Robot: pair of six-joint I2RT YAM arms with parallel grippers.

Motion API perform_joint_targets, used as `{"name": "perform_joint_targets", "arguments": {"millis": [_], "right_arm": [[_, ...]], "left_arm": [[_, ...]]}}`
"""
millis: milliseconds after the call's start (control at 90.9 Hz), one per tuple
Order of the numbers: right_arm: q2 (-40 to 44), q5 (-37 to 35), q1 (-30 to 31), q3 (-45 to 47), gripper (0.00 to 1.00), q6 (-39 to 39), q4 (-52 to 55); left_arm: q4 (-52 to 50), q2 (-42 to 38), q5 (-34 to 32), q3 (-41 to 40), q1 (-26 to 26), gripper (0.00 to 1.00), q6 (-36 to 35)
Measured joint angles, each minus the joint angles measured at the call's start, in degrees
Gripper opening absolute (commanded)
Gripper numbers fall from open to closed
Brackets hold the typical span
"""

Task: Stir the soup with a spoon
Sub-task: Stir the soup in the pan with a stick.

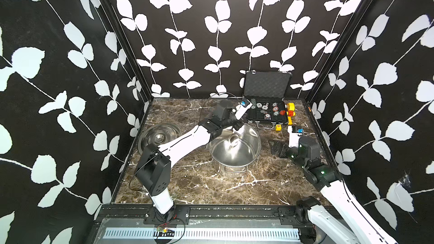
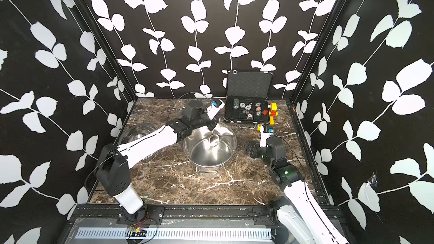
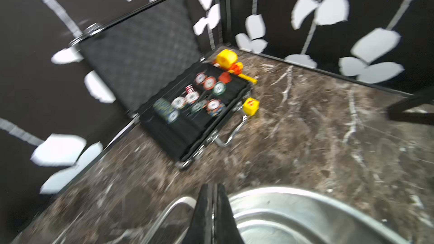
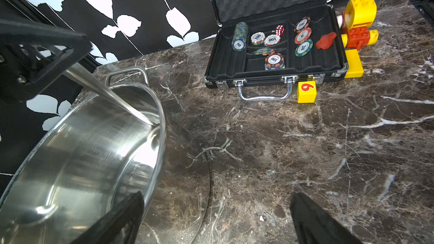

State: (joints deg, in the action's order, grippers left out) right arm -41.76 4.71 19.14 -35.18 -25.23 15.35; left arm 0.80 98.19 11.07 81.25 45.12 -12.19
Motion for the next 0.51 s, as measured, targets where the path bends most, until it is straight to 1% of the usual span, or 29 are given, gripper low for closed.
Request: {"name": "perform_joint_targets", "arguments": {"millis": [110,297,396,506], "right_arm": [[0.3,-0.1,0.0,0.0,0.99,0.0,0.2],[1.4,-1.2,0.0,0.0,1.00,0.0,0.5],[1.8,-1.5,0.0,0.0,0.99,0.0,0.5],[1.6,-1.7,0.0,0.0,1.00,0.1,0.5]], "left_arm": [[-0.8,1.3,1.6,2.1,3.8,0.00,-1.0],[-2.9,1.3,4.4,2.2,8.7,0.00,-1.8],[-3.3,0.2,5.5,0.3,10.7,0.00,-2.2],[-3.8,-3.0,5.9,-3.1,12.7,0.00,-3.1]]}}
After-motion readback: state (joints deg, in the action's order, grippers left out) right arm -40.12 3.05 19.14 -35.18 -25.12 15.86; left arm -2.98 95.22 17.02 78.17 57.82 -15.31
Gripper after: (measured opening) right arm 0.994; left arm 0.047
